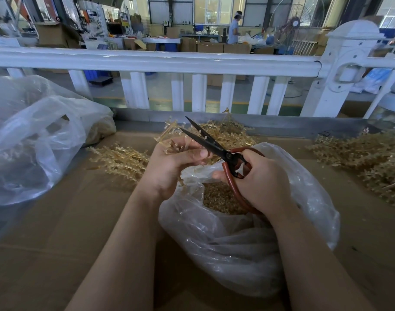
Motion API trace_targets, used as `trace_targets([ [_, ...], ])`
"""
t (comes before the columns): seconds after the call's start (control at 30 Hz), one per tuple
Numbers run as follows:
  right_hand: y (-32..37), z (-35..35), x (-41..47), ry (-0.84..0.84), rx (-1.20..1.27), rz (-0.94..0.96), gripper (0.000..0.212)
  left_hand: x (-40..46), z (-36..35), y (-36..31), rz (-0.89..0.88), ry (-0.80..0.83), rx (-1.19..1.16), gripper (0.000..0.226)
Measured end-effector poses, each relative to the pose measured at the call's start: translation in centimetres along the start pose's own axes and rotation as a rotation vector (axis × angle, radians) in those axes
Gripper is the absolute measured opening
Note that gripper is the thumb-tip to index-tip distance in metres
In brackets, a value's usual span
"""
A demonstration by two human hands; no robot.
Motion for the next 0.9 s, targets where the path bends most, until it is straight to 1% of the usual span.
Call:
trace_targets([
  [0.17, -0.02, -0.07, 0.01, 0.014, 0.013, -0.015, 0.071, 0.10, 0.21, 0.24, 0.004, 0.006, -0.013, 0.011],
  [0.27, 0.02, -0.10, 0.02, 0.021, 0.012, -0.016, 0.073, 0.13, 0.20, 0.41, 0.013, 0.007, -0.018, 0.008],
  [0.43, -0.08, 0.00, -0.03, 0.006, -0.007, -0.022, 0.072, 0.02, 0.19, 0.55, 0.025, 0.004, -0.014, 0.010],
  [0.47, -0.10, 0.00, -0.05, 0.001, -0.010, -0.021, 0.071, 0.01, 0.18, 0.67, 0.038, 0.000, -0.028, 0.015],
  [0.53, -0.09, 0.06, -0.09, -0.013, -0.014, -0.014, 0.066, -0.01, 0.46, 1.01, 0.095, -0.050, -0.085, 0.044],
  [0.57, -0.07, 0.08, -0.08, -0.019, -0.015, -0.010, 0.060, -0.04, 0.62, 1.02, 0.105, -0.072, -0.102, 0.049],
  [0.6, -0.10, 0.08, -0.06, -0.022, -0.010, -0.011, 0.055, -0.03, 0.69, 0.92, 0.091, -0.078, -0.116, 0.043],
  [0.63, -0.17, 0.09, -0.04, -0.021, 0.000, -0.015, 0.053, 0.02, 0.71, 0.81, 0.066, -0.074, -0.128, 0.031],
  [0.67, -0.27, 0.08, -0.01, -0.021, 0.010, -0.020, 0.054, 0.04, 0.78, 0.68, 0.042, -0.069, -0.143, 0.019],
  [0.7, -0.35, 0.05, 0.00, -0.021, 0.017, -0.022, 0.059, 0.01, 0.84, 0.50, 0.016, -0.068, -0.154, 0.012],
  [0.77, -0.38, -0.01, 0.00, -0.019, 0.022, -0.024, 0.070, 0.05, 0.94, 0.34, -0.031, -0.071, -0.153, 0.012],
  [0.8, -0.34, -0.03, 0.01, -0.018, 0.023, -0.025, 0.073, 0.08, 0.98, 0.29, -0.052, -0.067, -0.141, 0.012],
  [0.9, -0.13, -0.06, 0.03, -0.020, 0.025, -0.022, 0.071, 0.16, 1.02, 0.24, -0.105, -0.054, -0.092, 0.011],
])
Point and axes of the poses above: each hand's wrist, its own x-axis towards the middle knuckle, its own z-axis out of the back of the hand, y = z × x, the point moved 4 cm from there along x, towards the middle knuckle, and after that the axes turned 1 degree about x, right-handed, at the moved point
